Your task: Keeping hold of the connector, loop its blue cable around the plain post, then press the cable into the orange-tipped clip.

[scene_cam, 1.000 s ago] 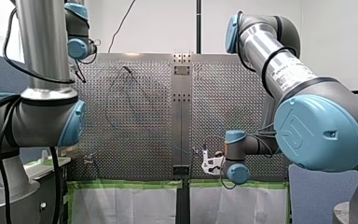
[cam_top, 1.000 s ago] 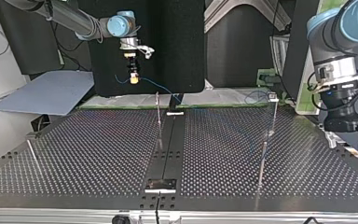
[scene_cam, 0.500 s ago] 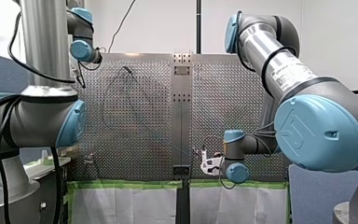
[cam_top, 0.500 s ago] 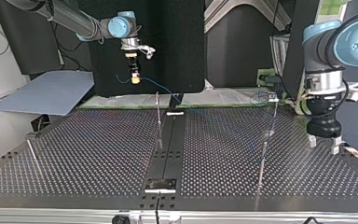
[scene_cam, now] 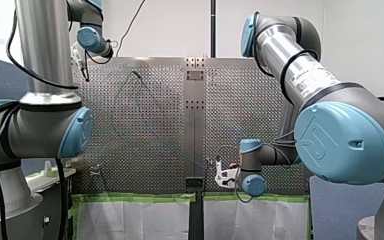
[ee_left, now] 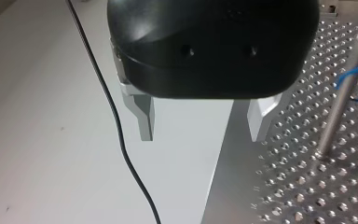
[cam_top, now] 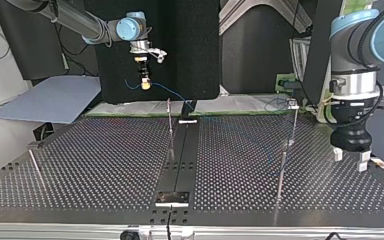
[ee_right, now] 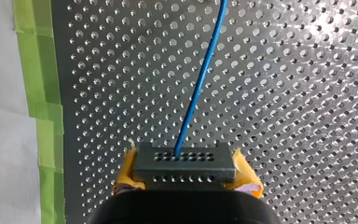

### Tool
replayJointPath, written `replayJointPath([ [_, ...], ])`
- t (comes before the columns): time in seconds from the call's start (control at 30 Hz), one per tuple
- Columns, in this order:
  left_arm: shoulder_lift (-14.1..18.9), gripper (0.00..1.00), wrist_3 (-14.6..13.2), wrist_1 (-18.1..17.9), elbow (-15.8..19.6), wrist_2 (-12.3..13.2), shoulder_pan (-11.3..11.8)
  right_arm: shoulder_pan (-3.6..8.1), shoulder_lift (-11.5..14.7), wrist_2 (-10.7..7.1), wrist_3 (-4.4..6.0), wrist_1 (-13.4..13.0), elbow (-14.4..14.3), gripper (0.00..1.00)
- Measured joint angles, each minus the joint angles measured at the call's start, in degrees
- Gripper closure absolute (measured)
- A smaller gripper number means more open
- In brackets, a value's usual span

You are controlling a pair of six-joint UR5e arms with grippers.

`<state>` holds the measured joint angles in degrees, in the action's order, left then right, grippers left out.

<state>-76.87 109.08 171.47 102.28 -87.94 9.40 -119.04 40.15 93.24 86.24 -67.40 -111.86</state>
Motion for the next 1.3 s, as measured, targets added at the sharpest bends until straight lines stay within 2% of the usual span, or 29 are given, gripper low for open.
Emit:
replayJointPath([
  [0.37,-0.97,0.02,-5.11,5.12,-3.37,-1.57,-2.48,0.32,0.00,0.00,0.09,0.22,0.01,1.00],
  [0.73,-7.12,0.02,-10.95,11.80,-3.97,-7.59,-8.94,0.57,-0.01,-0.09,0.39,-0.08,0.04,1.00],
  [0.93,-7.85,0.02,-11.40,15.07,-4.10,-8.34,-11.90,0.59,-0.01,-0.12,0.39,-0.11,0.07,1.00],
  [1.3,-7.42,0.02,-11.44,20.42,-5.19,-9.92,-12.72,0.61,-0.01,-0.10,0.35,-0.11,0.14,1.00],
])
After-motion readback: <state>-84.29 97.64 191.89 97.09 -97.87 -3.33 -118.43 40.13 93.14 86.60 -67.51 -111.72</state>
